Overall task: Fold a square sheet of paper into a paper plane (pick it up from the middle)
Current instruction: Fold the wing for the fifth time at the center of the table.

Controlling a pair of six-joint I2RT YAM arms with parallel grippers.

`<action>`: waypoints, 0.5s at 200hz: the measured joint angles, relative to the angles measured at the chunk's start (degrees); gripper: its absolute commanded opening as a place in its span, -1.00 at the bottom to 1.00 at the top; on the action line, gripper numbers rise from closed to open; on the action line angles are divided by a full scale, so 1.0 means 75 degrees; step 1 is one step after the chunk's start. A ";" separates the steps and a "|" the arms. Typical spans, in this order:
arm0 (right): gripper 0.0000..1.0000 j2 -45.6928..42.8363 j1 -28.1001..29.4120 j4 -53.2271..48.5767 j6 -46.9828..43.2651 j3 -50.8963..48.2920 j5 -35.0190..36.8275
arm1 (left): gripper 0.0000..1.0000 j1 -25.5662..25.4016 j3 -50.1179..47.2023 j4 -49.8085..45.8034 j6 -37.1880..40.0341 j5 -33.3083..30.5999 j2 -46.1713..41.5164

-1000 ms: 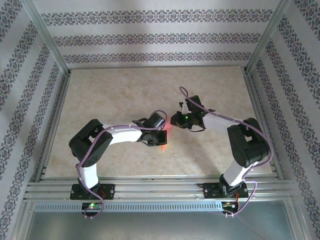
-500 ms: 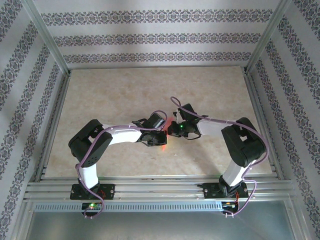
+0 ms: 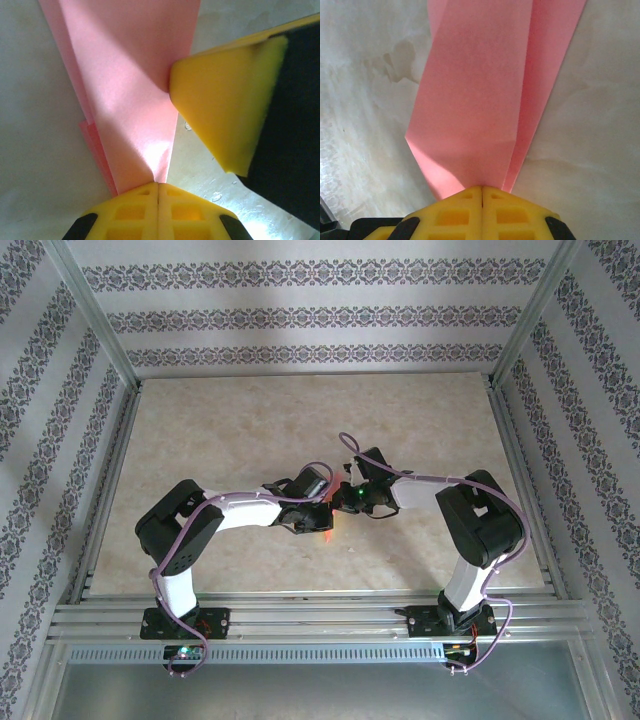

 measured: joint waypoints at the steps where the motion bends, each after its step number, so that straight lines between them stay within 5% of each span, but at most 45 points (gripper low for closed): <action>1: -0.94 0.0000 0.0000 0.0009 0.0000 0.0000 -0.0003 | -1.00 0.0000 0.0000 0.0000 0.0000 -0.0003 0.0000; 100: -0.93 0.0490 -0.0140 0.0041 0.0204 0.0280 -0.0236 | -1.00 0.0000 -0.0143 0.0128 0.0000 -0.0032 -0.0079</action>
